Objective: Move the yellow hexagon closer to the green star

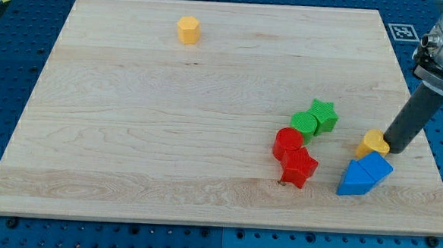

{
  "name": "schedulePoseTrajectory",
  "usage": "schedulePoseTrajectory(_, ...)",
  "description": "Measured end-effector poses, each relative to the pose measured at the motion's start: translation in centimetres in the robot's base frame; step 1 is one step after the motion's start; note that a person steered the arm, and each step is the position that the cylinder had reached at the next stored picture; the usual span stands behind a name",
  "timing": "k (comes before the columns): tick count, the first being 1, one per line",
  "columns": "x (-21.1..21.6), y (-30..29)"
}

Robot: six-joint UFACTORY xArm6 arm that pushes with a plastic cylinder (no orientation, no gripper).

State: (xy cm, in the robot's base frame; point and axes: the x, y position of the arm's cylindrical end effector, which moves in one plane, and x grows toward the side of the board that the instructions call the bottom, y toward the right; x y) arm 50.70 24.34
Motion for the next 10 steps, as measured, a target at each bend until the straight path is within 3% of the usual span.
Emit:
schedulePoseTrajectory(1,-2.3,2.3)
schedulePoseTrajectory(2,-7.5,2.0)
schedulePoseTrajectory(4,-19.5,-6.9)
schedulePoseTrajectory(5,-23.2,-14.9)
schedulePoseTrajectory(6,-25.6,-22.9)
schedulePoseTrajectory(8,-25.8,-32.8)
schedulePoseTrajectory(10,-25.7,-35.3)
